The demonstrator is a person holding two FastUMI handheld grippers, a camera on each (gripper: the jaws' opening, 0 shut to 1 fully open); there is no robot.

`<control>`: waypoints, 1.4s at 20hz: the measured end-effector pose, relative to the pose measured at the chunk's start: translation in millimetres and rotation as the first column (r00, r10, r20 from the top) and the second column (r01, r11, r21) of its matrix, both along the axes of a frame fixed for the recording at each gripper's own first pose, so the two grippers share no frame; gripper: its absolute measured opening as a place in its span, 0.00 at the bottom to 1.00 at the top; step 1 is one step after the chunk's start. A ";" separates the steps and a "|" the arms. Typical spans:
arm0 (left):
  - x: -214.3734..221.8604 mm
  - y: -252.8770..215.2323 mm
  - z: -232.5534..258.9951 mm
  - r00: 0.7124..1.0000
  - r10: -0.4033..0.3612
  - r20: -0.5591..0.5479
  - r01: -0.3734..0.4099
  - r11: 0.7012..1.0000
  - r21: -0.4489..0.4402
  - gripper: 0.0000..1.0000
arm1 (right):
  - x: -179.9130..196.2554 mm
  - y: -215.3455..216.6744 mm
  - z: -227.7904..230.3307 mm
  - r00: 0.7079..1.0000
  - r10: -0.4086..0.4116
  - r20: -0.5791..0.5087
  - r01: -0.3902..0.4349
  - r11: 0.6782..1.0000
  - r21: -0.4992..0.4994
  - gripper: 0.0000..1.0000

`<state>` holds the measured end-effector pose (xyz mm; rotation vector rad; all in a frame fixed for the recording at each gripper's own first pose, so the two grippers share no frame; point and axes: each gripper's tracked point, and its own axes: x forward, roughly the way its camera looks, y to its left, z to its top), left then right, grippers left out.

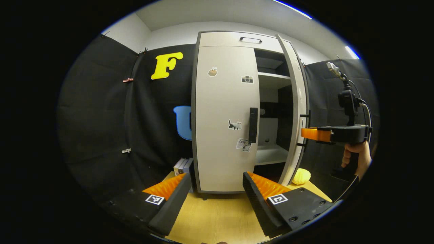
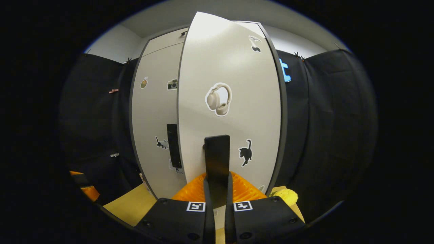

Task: Open the right door of the double-door shoe cabinet with the right hand, and open the left door with the left hand.

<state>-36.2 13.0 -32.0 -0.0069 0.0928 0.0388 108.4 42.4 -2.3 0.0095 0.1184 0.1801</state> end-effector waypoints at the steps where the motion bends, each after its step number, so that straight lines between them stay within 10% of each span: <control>1: 0.3 -3.2 2.6 1.000 -0.003 0.004 0.003 1.000 -0.001 0.95 | -4.4 -7.2 0.5 1.000 -0.006 0.000 0.006 1.000 -0.003 0.15; 15: 0.0 -12.3 8.1 0.999 0.011 0.030 -0.009 0.998 -0.061 0.95 | -33.5 -104.9 -6.5 0.983 -0.184 -0.008 0.183 0.979 -0.085 0.13; 28: -10.5 -13.9 -0.7 0.999 -0.039 0.002 0.039 0.998 -0.048 0.95 | -44.4 -161.3 -1.6 0.957 -0.290 -0.028 0.291 0.956 0.050 0.08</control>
